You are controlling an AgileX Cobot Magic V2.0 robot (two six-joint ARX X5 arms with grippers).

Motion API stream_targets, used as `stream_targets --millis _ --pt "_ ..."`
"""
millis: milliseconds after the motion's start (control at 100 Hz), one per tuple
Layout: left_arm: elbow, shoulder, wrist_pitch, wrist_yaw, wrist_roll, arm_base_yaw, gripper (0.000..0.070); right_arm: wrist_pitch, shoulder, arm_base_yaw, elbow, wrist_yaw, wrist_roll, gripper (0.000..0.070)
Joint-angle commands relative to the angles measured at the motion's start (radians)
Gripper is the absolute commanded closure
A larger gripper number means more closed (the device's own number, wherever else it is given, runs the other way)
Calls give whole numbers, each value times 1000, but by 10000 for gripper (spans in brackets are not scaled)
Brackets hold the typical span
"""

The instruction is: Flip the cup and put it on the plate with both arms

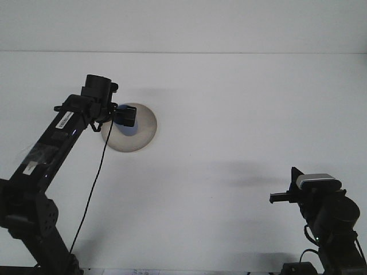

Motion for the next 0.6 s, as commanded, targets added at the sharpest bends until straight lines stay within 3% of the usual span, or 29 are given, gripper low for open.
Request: stream_targets --millis 0,280,590 --pt "29 -42 3 3 -27 1 0 10 3 1 8 0 7 700" --pt "-24 -259 21 3 -66 -6 0 9 3 1 8 0 7 700" --pt "-526 -682 289 -26 -133 -12 0 11 3 1 8 1 7 700"
